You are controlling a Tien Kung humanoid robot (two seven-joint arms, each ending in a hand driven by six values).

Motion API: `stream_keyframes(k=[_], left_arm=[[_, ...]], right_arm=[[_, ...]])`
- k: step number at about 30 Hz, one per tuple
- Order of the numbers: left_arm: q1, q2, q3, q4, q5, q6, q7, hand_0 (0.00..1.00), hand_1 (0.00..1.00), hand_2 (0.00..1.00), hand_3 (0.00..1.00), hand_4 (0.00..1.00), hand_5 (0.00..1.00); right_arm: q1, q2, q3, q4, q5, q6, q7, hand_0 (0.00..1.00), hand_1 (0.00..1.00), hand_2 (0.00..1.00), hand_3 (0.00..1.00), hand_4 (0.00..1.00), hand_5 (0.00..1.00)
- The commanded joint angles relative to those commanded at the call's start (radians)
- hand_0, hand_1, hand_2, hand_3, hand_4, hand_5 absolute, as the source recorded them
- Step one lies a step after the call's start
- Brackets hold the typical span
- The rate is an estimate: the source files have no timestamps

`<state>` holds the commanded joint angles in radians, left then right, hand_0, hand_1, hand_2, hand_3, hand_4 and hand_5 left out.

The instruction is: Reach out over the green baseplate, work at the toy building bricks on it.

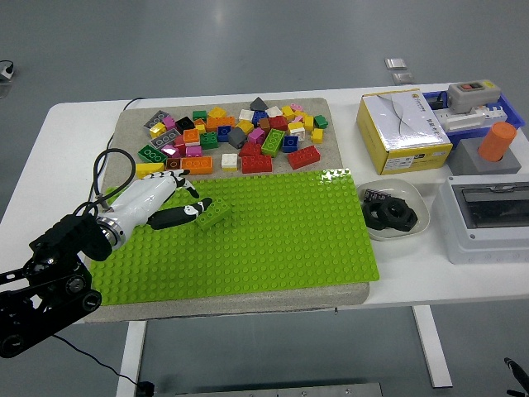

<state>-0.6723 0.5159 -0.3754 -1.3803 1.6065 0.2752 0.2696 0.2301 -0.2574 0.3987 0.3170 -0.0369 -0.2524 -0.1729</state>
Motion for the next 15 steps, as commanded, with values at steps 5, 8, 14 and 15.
stream_keyframes(k=[5,8,14,15], left_arm=[[-0.005,-0.059,0.001,0.077,-0.001,0.008,-0.023,0.998,0.998,0.998,0.670,0.702,0.998],[-0.008,-0.096,0.002,0.135,0.001,0.012,-0.036,0.998,0.998,0.998,0.670,0.702,0.998],[-0.016,-0.142,0.008,0.203,-0.003,0.018,-0.052,0.998,0.998,0.998,0.670,0.704,0.998],[-0.017,-0.149,0.008,0.212,-0.003,0.018,-0.053,0.998,0.998,0.998,0.670,0.704,0.998]], right_arm=[[-0.002,0.003,0.004,0.000,-0.008,0.001,-0.002,0.681,0.656,0.715,0.734,0.879,0.836],[-0.004,0.004,0.002,0.000,-0.005,0.001,-0.001,0.681,0.656,0.715,0.734,0.879,0.836],[-0.007,0.005,0.001,-0.001,-0.003,0.002,0.001,0.682,0.656,0.715,0.733,0.879,0.836],[-0.007,0.005,0.001,-0.001,-0.003,0.002,0.001,0.682,0.656,0.715,0.733,0.879,0.836]])
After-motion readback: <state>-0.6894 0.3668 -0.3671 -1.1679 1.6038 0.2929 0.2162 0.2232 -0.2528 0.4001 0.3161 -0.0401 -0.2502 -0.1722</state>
